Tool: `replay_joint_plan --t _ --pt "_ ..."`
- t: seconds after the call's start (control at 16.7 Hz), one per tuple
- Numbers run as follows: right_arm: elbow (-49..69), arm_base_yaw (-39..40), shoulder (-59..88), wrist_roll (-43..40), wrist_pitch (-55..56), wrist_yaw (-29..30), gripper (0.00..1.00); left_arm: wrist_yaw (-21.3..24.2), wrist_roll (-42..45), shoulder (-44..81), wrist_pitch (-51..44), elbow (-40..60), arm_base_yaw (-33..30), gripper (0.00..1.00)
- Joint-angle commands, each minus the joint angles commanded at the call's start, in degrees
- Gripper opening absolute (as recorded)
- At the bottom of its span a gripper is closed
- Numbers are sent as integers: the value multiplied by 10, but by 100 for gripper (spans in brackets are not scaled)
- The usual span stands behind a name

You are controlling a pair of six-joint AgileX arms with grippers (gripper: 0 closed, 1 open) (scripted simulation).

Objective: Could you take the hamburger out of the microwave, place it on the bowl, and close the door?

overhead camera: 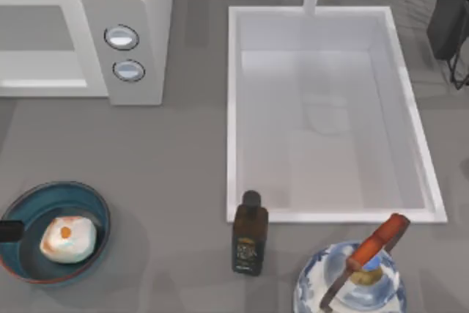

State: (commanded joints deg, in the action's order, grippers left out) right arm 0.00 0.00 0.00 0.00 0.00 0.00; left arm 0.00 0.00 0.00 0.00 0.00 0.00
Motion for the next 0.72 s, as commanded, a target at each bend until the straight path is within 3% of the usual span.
replay_joint_plan --t 0.12,0.18,0.72 --pt "0 0 0 0 0 0 100 0 0 0 0 0 0 2" --pt "0 0 0 0 0 0 100 0 0 0 0 0 0 0" --pt "0 0 0 0 0 0 100 2 0 0 0 1 2 0"
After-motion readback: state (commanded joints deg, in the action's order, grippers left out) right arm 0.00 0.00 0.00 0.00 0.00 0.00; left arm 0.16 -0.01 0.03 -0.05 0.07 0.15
